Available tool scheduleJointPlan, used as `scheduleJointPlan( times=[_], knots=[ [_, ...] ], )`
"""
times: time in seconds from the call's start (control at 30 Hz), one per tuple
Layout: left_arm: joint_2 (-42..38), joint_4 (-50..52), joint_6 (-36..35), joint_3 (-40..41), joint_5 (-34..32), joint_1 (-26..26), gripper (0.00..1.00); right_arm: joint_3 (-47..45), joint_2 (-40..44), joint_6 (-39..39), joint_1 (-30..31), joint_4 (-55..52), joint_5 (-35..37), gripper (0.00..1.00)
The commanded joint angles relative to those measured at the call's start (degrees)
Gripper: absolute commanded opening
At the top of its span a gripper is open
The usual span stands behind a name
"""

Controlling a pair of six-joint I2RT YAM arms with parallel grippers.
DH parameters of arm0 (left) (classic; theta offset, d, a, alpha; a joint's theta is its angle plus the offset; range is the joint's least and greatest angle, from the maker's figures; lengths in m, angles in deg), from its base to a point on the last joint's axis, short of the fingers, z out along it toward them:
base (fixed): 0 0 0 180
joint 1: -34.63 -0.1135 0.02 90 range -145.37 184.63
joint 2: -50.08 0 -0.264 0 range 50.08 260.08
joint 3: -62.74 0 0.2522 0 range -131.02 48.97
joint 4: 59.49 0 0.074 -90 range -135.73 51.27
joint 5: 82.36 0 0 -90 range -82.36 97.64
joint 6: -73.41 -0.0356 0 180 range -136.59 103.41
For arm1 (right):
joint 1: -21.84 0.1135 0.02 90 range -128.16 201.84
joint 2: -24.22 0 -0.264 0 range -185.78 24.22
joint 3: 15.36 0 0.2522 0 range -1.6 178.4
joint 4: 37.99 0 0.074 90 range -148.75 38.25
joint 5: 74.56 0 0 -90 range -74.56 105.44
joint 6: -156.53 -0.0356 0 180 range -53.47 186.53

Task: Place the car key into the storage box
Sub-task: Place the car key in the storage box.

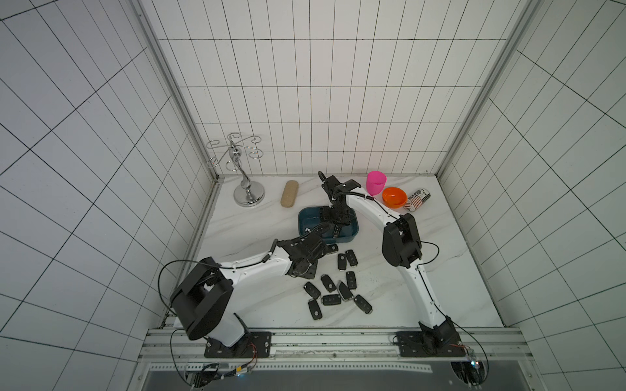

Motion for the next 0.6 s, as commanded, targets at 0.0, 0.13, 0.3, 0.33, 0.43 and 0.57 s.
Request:
scheduleJointPlan(
  times=[0.0, 0.13, 0.3, 0.33, 0.43, 0.57],
  knots=[
    [-6.0, 2.42, 0.08, -2.35, -0.94, -2.29, 0.33, 0.75, -0.67, 1.74, 0.83, -1.9, 1.23, 0.83],
    [-8.79, 4.83, -1.4, -5.21, -0.09, -4.02, 0.33, -5.89, 5.98, 2.85, 0.98, 5.01, 2.27, 0.86],
    [-7.92, 5.24, -2.81, -9.18, -0.06, -4.46, 0.33, -9.96, 13.83, 2.74, -0.11, 5.75, 6.42, 0.9],
    [-7.19, 5.06, -3.05, -10.02, -0.19, -4.47, 0.33, -9.96, 14.51, 2.44, -0.7, 4.37, 6.88, 0.9],
    [-3.57, 4.3, -3.28, -13.37, -0.69, -4.9, 0.33, -15.3, 19.7, 2.36, -2.58, 3.66, 8.93, 0.9],
    [3.45, 3.26, -3.21, -19.31, 0.42, -5.61, 0.29, -29.46, 31.28, 4.36, -2.95, 7.68, 11.61, 0.97]
  ],
)
